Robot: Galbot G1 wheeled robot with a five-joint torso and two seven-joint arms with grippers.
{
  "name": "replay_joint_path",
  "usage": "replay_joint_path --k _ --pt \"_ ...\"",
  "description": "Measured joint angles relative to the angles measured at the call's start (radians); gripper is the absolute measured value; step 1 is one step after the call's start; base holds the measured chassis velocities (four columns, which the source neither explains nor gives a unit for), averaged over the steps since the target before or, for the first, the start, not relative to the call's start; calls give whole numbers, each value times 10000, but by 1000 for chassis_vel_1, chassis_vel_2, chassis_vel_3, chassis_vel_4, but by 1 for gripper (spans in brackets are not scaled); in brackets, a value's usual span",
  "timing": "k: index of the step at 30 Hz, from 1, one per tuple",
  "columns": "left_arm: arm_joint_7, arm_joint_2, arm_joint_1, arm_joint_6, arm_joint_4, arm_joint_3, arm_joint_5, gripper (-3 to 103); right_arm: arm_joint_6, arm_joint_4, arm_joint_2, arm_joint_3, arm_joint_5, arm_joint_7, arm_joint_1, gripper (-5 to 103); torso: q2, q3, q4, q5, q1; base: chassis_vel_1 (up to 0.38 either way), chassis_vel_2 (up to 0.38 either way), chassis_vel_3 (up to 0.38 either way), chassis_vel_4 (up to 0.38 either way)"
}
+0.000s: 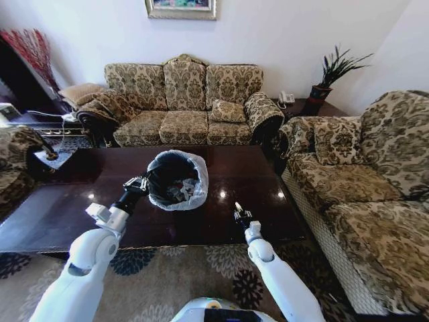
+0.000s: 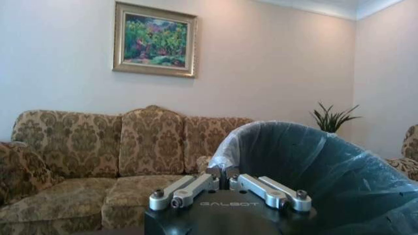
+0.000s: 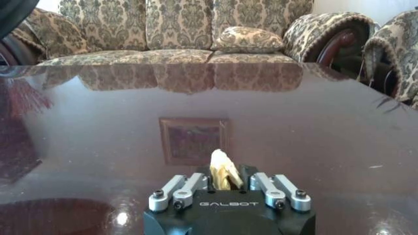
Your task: Move to the front of the table and place the trash on the table into the trash bin.
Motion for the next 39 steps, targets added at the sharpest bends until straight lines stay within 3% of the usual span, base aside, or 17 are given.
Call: replay_joint_path --k 8,15,21,24,28,32,34,35,36,39 --pt "53 -5 -36 70 -61 31 0 2 2 -118 -80 21 31 -29 66 3 0 0 -1 0 0 0 0 0 0" --pt "87 1 -41 76 -65 20 0 2 159 94 -23 26 59 306 82 0 -1 4 1 12 1 0 0 0 0" --pt "163 -52 -53 96 7 59 31 2 -61 1775 -397 485 267 640 89 0 -1 3 1 2 1 0 0 0 0" --pt "-65 -87 -104 434 -51 117 189 2 -462 2966 -740 906 575 675 114 0 -1 2 1 2 1 0 0 0 0" --pt "-741 48 -260 1249 -274 220 354 2 -1296 5504 -1695 1134 1747 1027 422 0 -1 2 1 3 1 0 0 0 0" --pt "-882 266 -364 1441 -358 329 398 2 -1719 6819 -2381 743 2661 1178 963 0 -1 1 -1 3 1 0 0 0 0" --pt "-891 355 -395 1467 -413 406 470 2 -1946 7400 -2771 266 3218 1246 1545 0 -1 1 -1 0 0 0 0 0 0" --pt "-907 434 -410 1496 -489 518 534 2 -2271 8068 -3139 -292 4015 1333 2350 0 0 1 1 1 1 0 0 0 0" --pt "-907 434 -410 1496 -489 518 534 2 -2271 8068 -3139 -292 4015 1333 2350 0 0 1 1 1 1 0 0 0 0" --pt "-995 517 -385 1630 -684 657 661 2 -2992 9250 -3751 -1179 5742 956 3344 0 -1 2 3 -1 3 0 0 0 0"
